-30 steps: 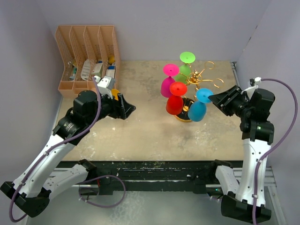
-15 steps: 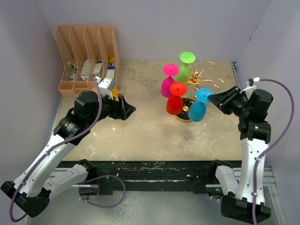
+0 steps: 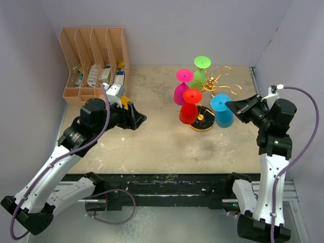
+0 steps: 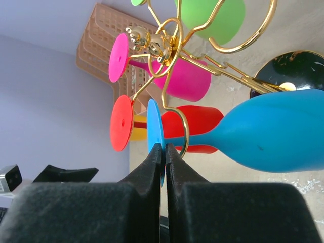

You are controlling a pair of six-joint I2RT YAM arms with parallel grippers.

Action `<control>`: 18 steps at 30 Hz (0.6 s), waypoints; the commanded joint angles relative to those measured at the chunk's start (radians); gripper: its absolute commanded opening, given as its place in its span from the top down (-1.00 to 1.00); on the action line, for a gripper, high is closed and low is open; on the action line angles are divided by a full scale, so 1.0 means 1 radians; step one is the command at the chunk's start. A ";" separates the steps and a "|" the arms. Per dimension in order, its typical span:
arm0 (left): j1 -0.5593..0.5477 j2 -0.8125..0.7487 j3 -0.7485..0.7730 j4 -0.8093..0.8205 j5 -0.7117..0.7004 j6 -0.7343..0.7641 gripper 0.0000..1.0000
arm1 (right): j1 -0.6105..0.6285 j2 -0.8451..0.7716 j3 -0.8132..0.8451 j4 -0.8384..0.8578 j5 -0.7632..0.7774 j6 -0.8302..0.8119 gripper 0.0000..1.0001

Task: Take the wine glass off the wine glass rack

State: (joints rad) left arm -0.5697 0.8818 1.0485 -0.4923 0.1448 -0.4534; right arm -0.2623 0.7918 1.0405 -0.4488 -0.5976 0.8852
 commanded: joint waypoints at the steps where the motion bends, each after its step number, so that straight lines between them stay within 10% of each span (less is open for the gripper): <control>1: -0.001 -0.017 -0.008 0.028 0.000 -0.005 -0.52 | -0.001 -0.019 0.039 0.038 -0.012 0.029 0.95; 18: -0.001 -0.035 -0.002 0.027 0.002 -0.014 -0.52 | -0.001 -0.061 -0.070 0.176 -0.081 0.195 1.00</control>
State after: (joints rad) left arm -0.5697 0.8597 1.0470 -0.4953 0.1448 -0.4538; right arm -0.2623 0.7383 1.0092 -0.3687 -0.6300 1.0348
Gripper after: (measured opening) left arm 0.759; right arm 0.011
